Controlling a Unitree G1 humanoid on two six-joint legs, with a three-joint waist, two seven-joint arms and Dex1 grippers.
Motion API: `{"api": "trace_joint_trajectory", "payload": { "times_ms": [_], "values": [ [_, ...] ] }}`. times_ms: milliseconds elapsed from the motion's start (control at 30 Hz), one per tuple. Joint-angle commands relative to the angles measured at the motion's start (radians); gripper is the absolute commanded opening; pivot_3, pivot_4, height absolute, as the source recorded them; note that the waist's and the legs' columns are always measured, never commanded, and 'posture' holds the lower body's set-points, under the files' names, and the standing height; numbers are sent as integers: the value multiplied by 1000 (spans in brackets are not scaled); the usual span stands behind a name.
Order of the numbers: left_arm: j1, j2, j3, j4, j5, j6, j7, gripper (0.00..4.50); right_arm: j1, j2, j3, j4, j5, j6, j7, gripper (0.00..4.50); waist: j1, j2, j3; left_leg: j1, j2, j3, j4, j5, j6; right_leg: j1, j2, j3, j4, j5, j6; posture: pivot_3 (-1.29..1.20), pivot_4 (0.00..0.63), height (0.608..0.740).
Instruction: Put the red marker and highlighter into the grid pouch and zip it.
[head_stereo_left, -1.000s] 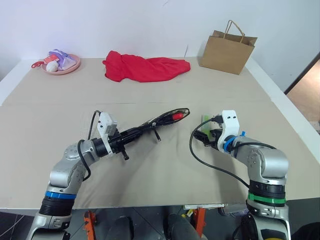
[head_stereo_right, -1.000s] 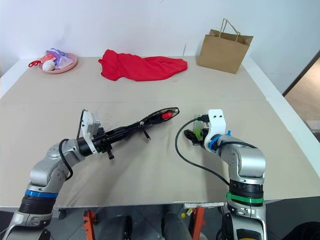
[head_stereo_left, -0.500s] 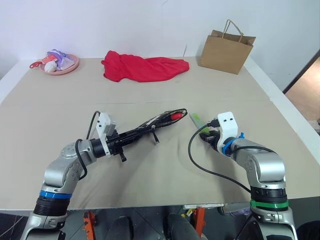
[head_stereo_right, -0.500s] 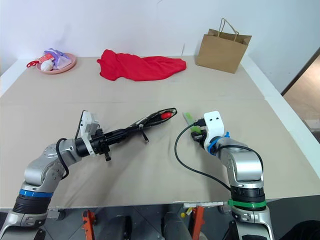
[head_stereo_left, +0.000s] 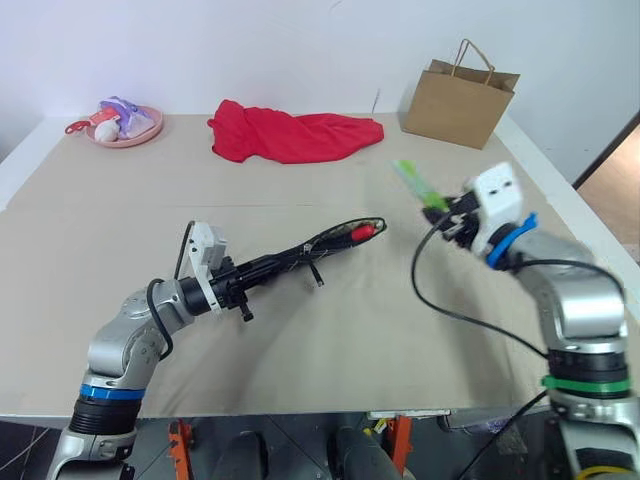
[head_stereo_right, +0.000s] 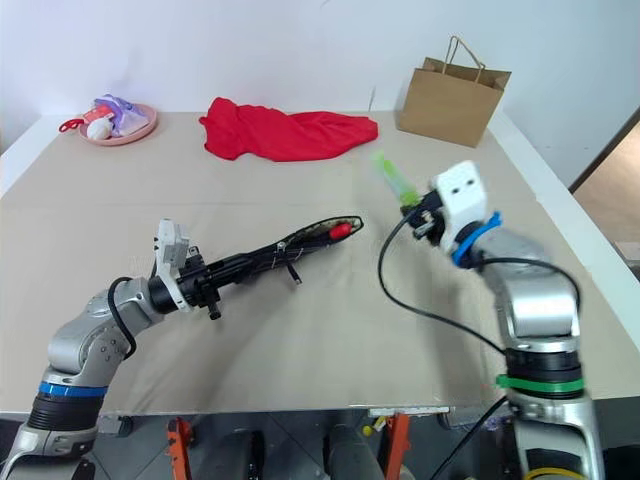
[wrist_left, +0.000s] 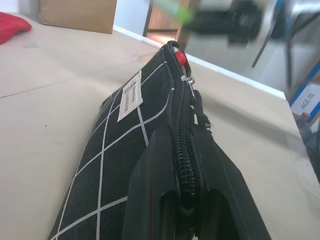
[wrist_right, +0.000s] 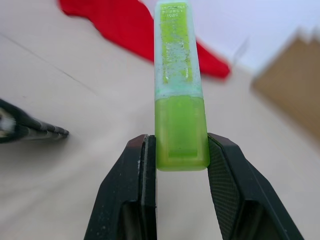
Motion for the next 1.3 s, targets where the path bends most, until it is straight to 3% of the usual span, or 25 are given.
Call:
{"api": "trace_joint_trajectory", "payload": {
  "times_ms": [33,167,300,667,933,1300],
  "values": [
    [6,6,-16,-16,31,-34,-13,0,-10,-146,-36,-58,65,-159,231,1065,0,0,0,0,0,0,0,0,0,0,0,0,0,0,0,0,150,740],
    [4,-2,-30,-19,43,-38,-11,0,52,-294,8,-161,97,-193,438,1065,0,2,2,0,1,0,0,0,1,0,1,0,0,0,-1,0,150,740],
    [-2,-7,-34,-17,47,-40,-11,0,80,-348,42,-181,94,-217,497,1065,-2,2,2,1,1,-1,0,-1,1,1,1,-1,0,-1,-1,0,150,740],
    [-19,-9,-34,-17,44,-29,-7,0,115,-353,130,-155,10,-294,507,1065,1,1,2,1,1,0,1,-1,0,1,0,0,0,0,-1,0,150,740],
    [-27,-7,-38,-21,45,-25,-8,0,33,-315,202,-73,-43,-348,515,1065,0,1,2,1,1,0,1,-1,0,1,0,0,0,0,-1,0,150,740],
    [-12,-3,-36,-39,43,-22,3,0,-10,-353,184,43,-63,-404,553,1065,1,1,2,1,0,0,1,-1,0,1,-1,0,0,0,-1,0,150,740]
  ]
}}
